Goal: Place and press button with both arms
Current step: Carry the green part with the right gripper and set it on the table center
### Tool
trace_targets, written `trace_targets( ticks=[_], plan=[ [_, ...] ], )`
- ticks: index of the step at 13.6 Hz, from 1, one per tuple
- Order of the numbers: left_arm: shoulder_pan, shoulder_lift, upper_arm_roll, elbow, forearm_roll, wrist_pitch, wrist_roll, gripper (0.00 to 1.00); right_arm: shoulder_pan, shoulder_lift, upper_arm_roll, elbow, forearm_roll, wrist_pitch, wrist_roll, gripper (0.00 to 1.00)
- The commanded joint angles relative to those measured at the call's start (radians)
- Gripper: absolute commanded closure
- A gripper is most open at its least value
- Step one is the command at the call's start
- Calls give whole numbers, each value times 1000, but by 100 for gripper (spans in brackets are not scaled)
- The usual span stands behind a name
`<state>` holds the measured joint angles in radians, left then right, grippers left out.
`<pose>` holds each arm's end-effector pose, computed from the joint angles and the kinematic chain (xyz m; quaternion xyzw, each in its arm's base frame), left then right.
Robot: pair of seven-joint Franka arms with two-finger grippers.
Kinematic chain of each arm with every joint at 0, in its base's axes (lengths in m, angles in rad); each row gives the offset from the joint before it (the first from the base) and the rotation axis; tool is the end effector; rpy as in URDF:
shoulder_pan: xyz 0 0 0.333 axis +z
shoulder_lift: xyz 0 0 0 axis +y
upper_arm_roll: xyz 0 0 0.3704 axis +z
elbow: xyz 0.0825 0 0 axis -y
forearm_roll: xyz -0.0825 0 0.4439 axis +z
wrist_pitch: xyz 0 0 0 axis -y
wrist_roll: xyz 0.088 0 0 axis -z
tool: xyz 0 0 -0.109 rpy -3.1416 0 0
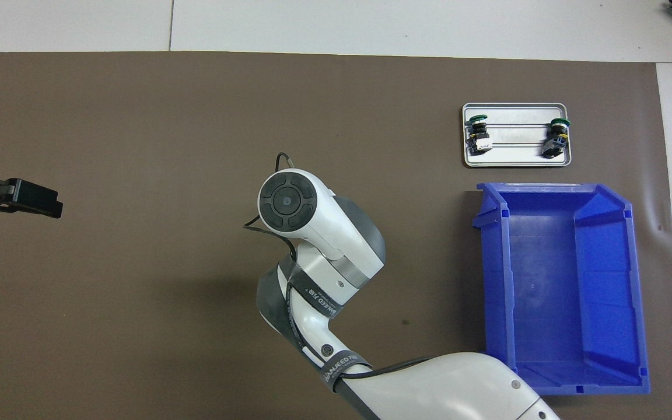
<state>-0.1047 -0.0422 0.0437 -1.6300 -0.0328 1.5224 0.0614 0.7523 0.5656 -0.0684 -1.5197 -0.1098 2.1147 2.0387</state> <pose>0.5914 -0.0392 0.6670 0.9974 -0.0614 -0.0327 0.0173 0.6073 0.4998 0.3498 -0.7978 0.5991 -0.0673 0.0011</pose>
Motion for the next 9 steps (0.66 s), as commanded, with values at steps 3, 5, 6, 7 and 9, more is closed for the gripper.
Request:
trace_targets(
  ticks=[3,5,6,7,9],
  plan=[
    [-76,-13,8,-10,1,-2,5,0,15,-29,-1,-83,-27,53,78,100],
    [-118,-15,7,-21,1,27,12,0,10,-33,-1,-124,-27,95,104,100],
    [-131,-18,5,-37,-1,62,11,0,16,-30,-2,-135,-28,112,126,94],
    [-156,-27,2,-53,-4,94,9,0,16,-27,-2,-138,-28,117,150,77],
    [-179,-47,1,-108,-10,155,11,0,13,-29,-2,-128,-107,96,144,8]
  ],
)
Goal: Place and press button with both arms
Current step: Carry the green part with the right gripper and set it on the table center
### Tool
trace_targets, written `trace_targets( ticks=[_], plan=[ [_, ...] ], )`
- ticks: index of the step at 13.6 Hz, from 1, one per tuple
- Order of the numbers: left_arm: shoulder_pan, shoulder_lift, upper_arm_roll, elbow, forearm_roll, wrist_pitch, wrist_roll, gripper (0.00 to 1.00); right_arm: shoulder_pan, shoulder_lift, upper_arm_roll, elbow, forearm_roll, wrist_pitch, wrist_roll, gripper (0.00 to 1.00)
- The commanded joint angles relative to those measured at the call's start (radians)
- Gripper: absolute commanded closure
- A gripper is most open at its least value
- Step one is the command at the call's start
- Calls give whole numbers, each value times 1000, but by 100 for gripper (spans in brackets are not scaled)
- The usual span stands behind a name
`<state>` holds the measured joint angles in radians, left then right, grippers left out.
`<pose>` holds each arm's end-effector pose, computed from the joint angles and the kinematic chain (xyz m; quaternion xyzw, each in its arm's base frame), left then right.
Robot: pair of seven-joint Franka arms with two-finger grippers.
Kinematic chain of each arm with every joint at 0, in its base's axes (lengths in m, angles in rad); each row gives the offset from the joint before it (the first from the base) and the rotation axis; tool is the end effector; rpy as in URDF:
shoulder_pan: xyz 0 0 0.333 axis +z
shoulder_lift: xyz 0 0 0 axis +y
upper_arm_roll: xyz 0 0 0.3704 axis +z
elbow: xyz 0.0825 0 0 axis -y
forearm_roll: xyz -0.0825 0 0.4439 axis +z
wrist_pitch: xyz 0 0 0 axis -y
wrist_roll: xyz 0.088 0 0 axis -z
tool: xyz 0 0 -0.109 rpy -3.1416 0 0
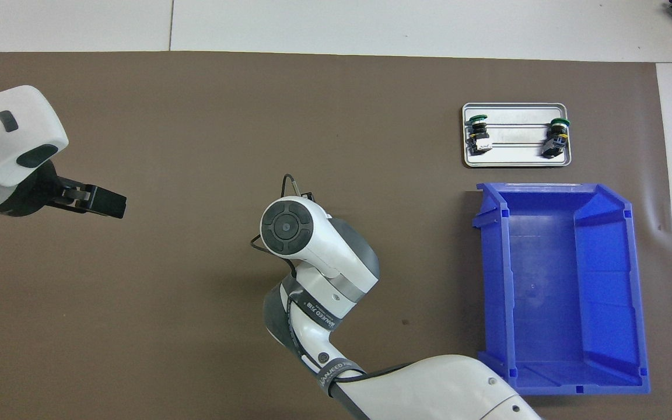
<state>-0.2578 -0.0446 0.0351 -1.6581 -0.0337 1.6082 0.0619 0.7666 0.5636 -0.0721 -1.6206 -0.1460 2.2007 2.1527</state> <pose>0.5849 -0.1356 0.6608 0.9898 -0.1411 -0.0041 0.0174 0.5888 0.4934 0.3079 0.7747 -0.6274 0.0788 0.0032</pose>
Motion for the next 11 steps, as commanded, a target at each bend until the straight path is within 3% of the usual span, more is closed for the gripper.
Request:
trace_targets(
  ticks=[1,4,7,11],
  plan=[
    [-47,-49,9,-100,-11,109,10,0,-9,-28,3,-28,-93,14,24,0],
    [-81,-55,9,-132,-11,217,22,0,-81,-135,6,-48,-80,7,-112,0],
    [-141,-41,8,-152,-11,245,33,0,-179,-256,6,-108,-55,4,-320,0],
    [-242,50,8,-160,-60,375,131,0,-335,-336,6,-113,6,-47,-765,0]
  ],
)
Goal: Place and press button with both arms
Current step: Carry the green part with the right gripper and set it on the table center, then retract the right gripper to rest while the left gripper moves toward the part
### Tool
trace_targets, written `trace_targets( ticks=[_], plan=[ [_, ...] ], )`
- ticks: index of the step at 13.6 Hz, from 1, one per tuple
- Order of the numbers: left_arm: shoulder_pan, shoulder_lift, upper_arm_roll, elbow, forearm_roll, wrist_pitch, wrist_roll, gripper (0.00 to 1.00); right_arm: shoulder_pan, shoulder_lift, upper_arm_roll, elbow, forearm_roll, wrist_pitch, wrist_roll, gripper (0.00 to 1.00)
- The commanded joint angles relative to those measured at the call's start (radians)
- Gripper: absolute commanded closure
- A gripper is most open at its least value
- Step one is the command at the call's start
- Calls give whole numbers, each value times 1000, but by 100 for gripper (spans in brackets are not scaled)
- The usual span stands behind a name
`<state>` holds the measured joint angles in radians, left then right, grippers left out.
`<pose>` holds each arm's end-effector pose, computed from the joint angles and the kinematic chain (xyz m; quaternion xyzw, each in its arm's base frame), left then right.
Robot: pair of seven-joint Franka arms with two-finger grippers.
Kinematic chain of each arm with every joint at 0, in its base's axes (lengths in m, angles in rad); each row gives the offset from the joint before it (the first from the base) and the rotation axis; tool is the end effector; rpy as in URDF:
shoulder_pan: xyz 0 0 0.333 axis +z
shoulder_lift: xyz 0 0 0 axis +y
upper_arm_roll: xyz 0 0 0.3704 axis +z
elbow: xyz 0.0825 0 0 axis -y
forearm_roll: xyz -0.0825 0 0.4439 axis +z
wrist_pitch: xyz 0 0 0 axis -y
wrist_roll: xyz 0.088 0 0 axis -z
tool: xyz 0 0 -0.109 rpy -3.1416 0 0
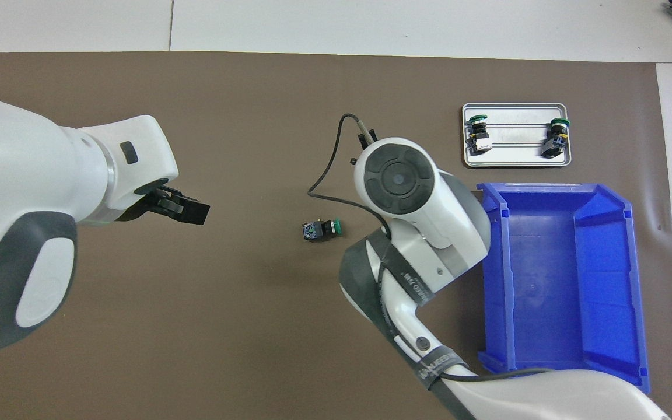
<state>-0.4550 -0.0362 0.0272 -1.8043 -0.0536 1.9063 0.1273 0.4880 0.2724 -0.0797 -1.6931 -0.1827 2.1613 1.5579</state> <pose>0.5650 -0.2617 0.6043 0.9610 -0.2664 0.0643 0.0364 0.6693 0.2872 0.4846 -0.8557 0.5000 -0.1296 0.0307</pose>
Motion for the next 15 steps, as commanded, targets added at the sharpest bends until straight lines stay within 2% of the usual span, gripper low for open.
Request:
trace_targets(
  ticks=[1,4,6,11,13,15],
  plan=[
    [-77,82,17,-12,-55,138,87,0,-106,-71,14,-42,70,-32,-288,0],
    [-152,163,16,-12,-57,295,132,0,-238,-140,14,-40,149,-119,-607,0],
    [-174,171,16,-15,-57,309,240,0,-302,-166,14,-39,150,-168,-778,0],
    [-231,248,14,-41,-57,402,549,5,-420,-225,12,-39,153,-279,-1114,0],
    [-267,312,14,-40,-57,474,548,5,-454,-243,12,-36,155,-313,-1179,0],
    [-280,364,14,-35,-55,487,554,5,-489,-278,6,-30,178,-362,-1248,0]
  ],
)
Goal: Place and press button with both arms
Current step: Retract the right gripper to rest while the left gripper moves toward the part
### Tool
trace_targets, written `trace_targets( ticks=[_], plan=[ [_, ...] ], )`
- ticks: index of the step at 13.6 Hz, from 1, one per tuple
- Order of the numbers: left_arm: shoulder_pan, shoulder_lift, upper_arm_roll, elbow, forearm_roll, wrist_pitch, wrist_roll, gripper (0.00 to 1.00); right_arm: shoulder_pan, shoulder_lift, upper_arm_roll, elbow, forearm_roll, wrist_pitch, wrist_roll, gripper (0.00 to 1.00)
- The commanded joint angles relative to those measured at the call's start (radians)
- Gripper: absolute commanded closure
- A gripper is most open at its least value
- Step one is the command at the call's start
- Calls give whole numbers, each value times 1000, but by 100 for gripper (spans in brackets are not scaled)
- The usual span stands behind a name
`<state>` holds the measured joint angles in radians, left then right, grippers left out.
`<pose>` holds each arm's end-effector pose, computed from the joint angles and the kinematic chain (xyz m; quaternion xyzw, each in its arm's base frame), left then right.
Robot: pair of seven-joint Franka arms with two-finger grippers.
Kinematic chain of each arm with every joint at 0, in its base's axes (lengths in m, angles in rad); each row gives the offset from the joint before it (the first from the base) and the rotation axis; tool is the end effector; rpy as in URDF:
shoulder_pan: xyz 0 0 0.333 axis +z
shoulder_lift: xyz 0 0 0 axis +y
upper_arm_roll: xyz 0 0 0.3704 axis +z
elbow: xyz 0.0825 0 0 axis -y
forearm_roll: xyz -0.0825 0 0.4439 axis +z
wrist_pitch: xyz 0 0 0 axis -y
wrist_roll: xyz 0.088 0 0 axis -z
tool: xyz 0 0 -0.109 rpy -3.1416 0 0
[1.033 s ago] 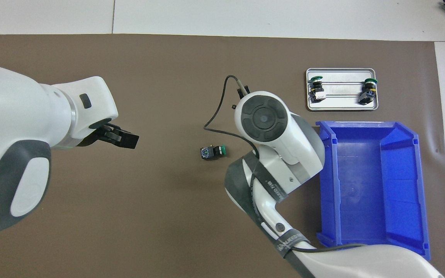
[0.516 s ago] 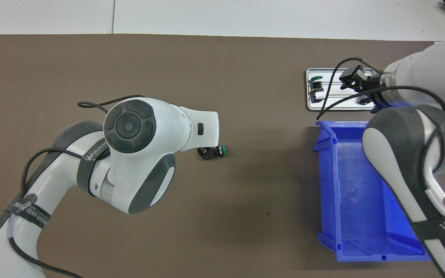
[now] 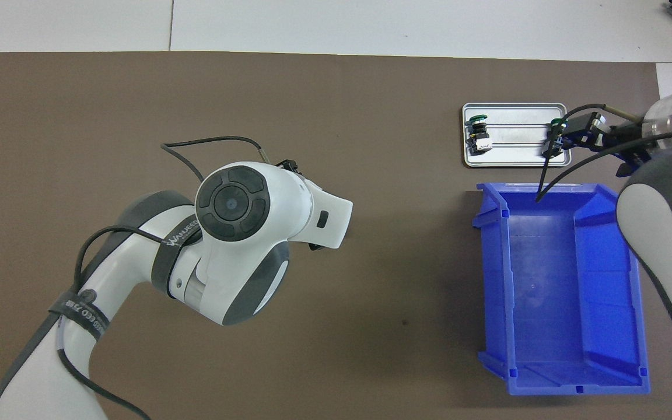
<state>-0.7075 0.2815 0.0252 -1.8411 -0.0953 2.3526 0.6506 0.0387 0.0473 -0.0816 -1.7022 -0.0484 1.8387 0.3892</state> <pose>0.5524 -0.4524 0.4175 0.7977 -0.5911 0.1142 0.0358 0.6480 -0.0307 0.6008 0.9766 -0.2087 0.0484 0.0175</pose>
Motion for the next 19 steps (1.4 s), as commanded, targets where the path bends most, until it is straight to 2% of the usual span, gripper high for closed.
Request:
trace_targets(
  ticks=[1,5,9,11,13,19],
  plan=[
    [-29,59,15,0,-14,46,41,5,-66,-70,5,-19,65,-68,-120,0],
    [-47,94,15,-6,-15,57,77,10,-69,-119,14,70,68,-199,-133,0],
    [-46,99,16,-35,-15,62,78,10,-47,-148,19,27,62,-194,-133,0],
    [-49,102,16,-47,-15,85,77,10,-29,-142,17,42,59,-203,-165,0],
    [-50,110,15,-73,-15,121,73,10,-34,-135,16,65,56,-245,-287,0],
    [-64,126,15,-89,-17,191,67,10,-23,-145,17,52,55,-268,-290,0]
  ],
)
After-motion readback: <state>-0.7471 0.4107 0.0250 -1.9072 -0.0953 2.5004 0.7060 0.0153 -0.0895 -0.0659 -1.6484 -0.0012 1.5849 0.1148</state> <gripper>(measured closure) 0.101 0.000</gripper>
